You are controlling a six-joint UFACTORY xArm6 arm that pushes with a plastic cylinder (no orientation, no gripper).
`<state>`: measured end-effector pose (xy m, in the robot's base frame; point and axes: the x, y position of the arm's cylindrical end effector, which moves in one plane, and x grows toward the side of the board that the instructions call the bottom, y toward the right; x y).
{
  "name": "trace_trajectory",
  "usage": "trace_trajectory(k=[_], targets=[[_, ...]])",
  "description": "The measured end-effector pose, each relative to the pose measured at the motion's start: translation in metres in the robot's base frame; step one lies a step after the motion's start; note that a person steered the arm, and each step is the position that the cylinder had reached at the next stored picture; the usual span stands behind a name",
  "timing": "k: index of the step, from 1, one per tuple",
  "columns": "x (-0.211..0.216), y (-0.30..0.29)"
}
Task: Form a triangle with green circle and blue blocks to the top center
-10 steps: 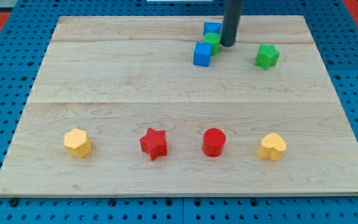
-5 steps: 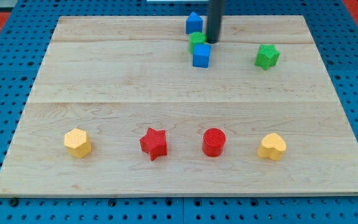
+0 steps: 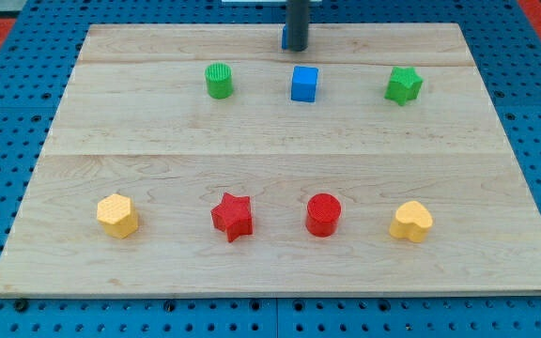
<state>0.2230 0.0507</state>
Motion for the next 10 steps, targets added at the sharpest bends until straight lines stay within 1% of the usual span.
trace_trajectory(k=[1, 2, 3, 4, 5, 6, 7, 8, 9, 10], targets=[[-0.014, 0.008], [-0.021, 0.06], [-0.031, 0.058], [-0.031, 0.044], [-0.006, -0.06], [0.052, -0.172], [0.004, -0.166], [-0.031, -0.128], [-0.006, -0.043], [0.046, 0.046]])
